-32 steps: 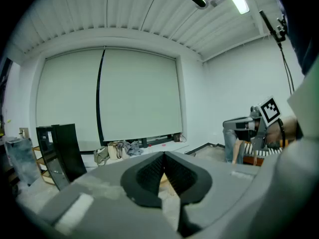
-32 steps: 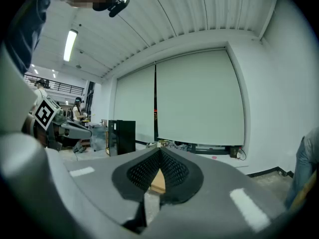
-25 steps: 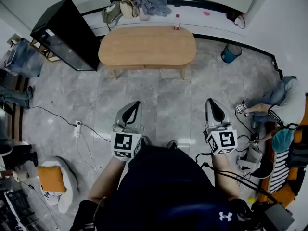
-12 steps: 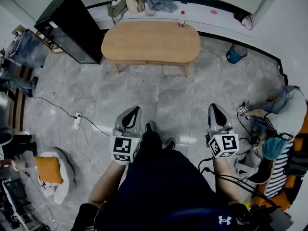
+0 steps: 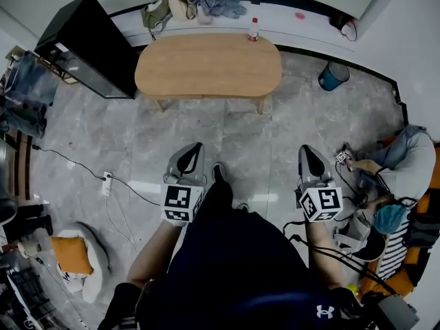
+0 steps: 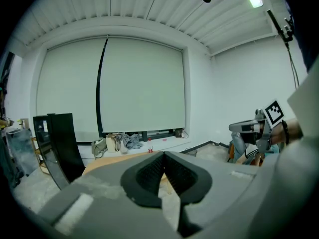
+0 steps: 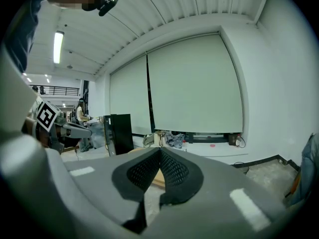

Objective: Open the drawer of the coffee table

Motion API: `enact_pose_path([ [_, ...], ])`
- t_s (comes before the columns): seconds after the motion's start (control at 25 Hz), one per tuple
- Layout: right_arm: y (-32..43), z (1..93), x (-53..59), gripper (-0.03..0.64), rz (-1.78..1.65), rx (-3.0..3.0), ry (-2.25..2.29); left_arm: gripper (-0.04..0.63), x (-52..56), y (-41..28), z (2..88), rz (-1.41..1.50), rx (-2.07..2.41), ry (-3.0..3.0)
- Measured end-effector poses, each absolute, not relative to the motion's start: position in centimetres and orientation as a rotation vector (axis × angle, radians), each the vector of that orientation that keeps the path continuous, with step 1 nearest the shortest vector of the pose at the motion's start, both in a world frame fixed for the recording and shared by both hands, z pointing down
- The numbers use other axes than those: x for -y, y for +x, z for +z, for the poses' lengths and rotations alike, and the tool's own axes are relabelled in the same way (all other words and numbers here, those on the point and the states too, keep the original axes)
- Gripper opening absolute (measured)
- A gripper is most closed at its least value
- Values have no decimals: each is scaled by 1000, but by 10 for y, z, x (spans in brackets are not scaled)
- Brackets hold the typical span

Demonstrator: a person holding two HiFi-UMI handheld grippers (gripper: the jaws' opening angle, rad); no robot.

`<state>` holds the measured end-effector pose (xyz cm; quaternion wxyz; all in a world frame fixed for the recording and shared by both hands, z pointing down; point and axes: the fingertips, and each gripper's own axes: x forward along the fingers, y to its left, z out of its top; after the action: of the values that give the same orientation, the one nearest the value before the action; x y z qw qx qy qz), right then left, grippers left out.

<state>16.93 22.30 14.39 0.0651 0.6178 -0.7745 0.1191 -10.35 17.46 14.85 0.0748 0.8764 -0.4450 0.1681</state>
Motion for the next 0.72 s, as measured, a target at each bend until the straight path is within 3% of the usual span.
enact_pose_path([
  [0.72,147,174,-68,3,449,2201,1865,2,-5,-124,193,542,1166,2608],
])
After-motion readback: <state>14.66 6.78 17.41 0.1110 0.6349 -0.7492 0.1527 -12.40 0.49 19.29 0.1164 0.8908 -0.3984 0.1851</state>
